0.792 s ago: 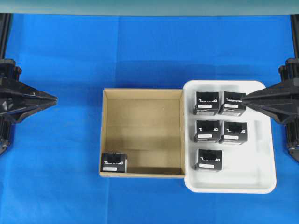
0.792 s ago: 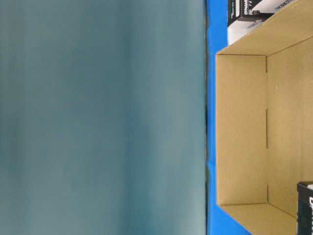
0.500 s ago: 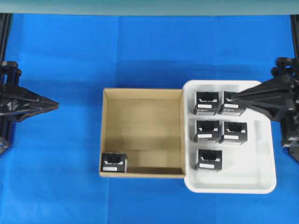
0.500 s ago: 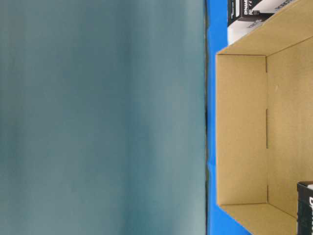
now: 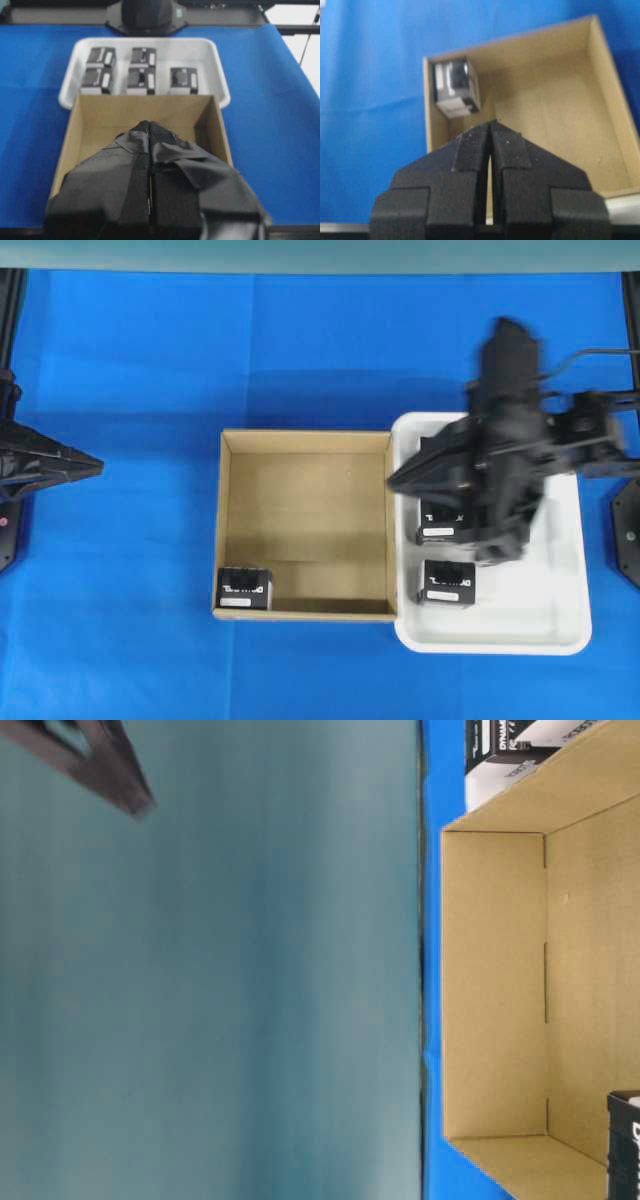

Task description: Pick the box from inside the cardboard box.

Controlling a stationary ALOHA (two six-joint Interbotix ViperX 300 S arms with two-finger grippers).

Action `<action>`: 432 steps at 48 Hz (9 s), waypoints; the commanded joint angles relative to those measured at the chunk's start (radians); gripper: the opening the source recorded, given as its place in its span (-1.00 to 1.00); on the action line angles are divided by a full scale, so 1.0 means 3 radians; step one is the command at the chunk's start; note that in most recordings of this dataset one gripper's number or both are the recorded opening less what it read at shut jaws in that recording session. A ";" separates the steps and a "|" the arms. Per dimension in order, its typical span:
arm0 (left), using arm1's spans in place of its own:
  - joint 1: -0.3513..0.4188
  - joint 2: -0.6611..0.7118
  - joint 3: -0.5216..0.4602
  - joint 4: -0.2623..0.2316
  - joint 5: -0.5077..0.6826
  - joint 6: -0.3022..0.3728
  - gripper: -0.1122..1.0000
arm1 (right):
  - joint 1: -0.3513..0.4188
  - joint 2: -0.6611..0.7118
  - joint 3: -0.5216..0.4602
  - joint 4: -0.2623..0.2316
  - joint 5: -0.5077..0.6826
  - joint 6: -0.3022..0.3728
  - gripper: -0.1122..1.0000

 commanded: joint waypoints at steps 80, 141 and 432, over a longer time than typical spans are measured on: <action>-0.0128 -0.0220 -0.0210 0.0010 0.0624 -0.0015 -0.92 | 0.0159 0.2807 -0.3012 0.0159 0.2424 -0.0373 0.43; -0.0159 -0.0358 -0.0291 0.0005 0.0926 -0.0143 -0.92 | 0.0082 0.3308 -0.2940 0.0424 0.1866 -0.0419 0.99; -0.0230 -0.0404 -0.0358 0.0010 0.1018 -0.0327 -0.92 | -0.0317 0.3252 -0.2925 0.0066 0.2004 -0.0982 0.99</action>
